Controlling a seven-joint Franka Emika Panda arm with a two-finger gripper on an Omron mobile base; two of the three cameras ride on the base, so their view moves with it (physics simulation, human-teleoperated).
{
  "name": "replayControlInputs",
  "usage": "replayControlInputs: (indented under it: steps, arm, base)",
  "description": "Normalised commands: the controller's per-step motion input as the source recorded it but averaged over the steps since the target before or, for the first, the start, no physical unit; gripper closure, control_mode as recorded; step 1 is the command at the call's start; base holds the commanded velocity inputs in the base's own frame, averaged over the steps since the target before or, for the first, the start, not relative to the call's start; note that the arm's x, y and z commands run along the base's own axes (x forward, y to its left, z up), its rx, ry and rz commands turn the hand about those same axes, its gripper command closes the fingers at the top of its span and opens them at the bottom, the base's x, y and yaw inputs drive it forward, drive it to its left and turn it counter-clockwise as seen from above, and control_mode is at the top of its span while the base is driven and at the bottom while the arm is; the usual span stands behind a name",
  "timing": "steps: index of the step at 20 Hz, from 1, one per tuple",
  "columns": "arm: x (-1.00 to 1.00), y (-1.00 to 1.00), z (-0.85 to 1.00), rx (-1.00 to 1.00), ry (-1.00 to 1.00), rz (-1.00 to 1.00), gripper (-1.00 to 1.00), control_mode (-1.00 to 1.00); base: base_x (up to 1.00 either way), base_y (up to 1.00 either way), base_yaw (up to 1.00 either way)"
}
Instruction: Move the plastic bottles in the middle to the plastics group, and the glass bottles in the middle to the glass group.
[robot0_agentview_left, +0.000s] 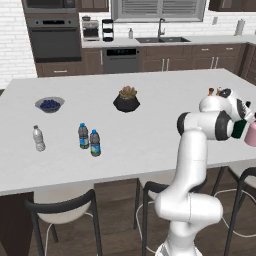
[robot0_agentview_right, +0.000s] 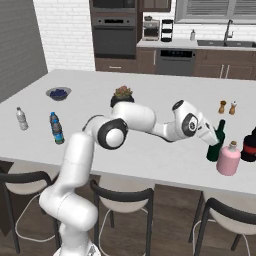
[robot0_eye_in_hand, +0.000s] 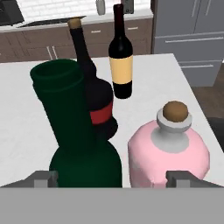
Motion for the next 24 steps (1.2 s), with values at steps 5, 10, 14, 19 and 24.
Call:
replayControlInputs:
  steps: [5, 10, 14, 19, 24]
  arm:
    - [-0.15, 0.42, 0.06, 0.0, 0.0, 0.0, -1.0, -1.0]
    - [-0.17, 0.31, 0.13, 0.0, 0.0, 0.0, -1.0, -1.0]
    - [-0.32, 0.4, 0.2, 0.0, 0.0, 0.02, -1.0, -1.0]
    - [-0.32, 0.53, 0.25, 0.0, 0.11, 0.18, -1.0, -1.0]
    - [-0.29, 0.62, 0.28, 0.01, 0.26, 0.38, -1.0, -1.0]
  base:
    - [0.0, 0.0, 0.0]
    - [0.0, 0.0, 0.0]
    - [0.0, 0.0, 0.0]
    - [0.0, 0.0, 0.0]
    - [0.0, 0.0, 0.0]
